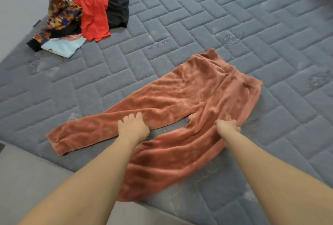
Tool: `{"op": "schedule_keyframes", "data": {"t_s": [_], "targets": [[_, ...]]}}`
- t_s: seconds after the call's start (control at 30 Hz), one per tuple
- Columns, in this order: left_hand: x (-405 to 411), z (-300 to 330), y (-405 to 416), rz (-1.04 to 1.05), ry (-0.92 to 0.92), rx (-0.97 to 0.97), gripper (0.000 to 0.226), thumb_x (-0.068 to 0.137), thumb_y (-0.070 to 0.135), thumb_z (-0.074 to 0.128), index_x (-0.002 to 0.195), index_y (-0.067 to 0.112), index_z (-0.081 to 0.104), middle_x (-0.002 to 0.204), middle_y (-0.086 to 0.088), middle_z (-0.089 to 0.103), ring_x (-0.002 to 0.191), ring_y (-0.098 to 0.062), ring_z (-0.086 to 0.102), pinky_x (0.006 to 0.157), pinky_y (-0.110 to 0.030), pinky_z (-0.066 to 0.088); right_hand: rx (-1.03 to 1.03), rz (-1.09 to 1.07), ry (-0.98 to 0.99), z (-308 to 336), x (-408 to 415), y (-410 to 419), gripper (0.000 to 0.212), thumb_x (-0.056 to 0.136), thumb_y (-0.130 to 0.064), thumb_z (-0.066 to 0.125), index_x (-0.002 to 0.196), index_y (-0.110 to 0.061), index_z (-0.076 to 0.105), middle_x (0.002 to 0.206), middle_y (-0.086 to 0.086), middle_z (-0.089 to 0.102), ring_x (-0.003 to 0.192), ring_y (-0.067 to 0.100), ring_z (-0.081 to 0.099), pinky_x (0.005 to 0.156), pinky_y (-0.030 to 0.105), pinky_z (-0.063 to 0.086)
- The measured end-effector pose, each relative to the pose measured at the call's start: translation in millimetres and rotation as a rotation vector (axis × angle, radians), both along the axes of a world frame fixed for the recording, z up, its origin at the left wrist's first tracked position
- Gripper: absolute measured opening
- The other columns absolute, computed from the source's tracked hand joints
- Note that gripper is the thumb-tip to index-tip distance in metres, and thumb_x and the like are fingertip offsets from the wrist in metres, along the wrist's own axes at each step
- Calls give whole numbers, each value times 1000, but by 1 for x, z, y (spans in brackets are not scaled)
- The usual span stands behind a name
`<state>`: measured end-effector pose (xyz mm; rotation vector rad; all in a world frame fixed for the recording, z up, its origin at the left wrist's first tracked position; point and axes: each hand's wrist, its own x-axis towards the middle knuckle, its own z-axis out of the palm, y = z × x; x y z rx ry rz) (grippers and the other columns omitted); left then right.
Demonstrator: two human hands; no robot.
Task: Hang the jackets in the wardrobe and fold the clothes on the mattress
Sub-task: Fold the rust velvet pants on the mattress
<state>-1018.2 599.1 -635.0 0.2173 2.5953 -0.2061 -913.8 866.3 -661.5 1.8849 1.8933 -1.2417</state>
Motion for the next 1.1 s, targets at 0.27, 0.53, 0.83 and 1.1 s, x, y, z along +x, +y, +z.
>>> {"op": "schedule_keyframes", "data": {"t_s": [0.27, 0.53, 0.83, 1.1], "targets": [[-129, -32, 152, 45, 73, 260, 49, 91, 33, 46, 135, 12, 42, 143, -16, 45, 132, -36, 40, 109, -46, 31, 166, -188, 79, -53, -76, 135, 91, 79, -36, 72, 149, -6, 23, 152, 23, 29, 137, 40, 34, 114, 43, 29], [-216, -100, 246, 137, 33, 443, 51, 93, 40, 44, 135, 11, 44, 141, -19, 47, 132, -39, 40, 109, -48, 34, 764, 519, 75, -84, -118, 211, 78, 85, -40, 63, 149, -8, 31, 151, 16, 38, 138, 34, 35, 115, 47, 21], [-197, -135, 237, -111, 100, 514, 21, 103, 34, 36, 94, 15, 36, 102, -20, 63, 97, -41, 60, 70, -41, 37, 288, 764, -144, -90, -236, 221, 74, 77, -58, 68, 134, -17, 44, 142, 14, 42, 136, 34, 34, 109, 46, 28], [-309, -100, 322, -241, 536, 408, 40, 102, 45, 35, 125, 15, 47, 122, -17, 54, 113, -38, 50, 90, -49, 37, 741, 398, 111, -91, -267, 283, 47, 90, -16, 58, 132, -7, 39, 129, 25, 46, 116, 45, 48, 97, 49, 40]]}}
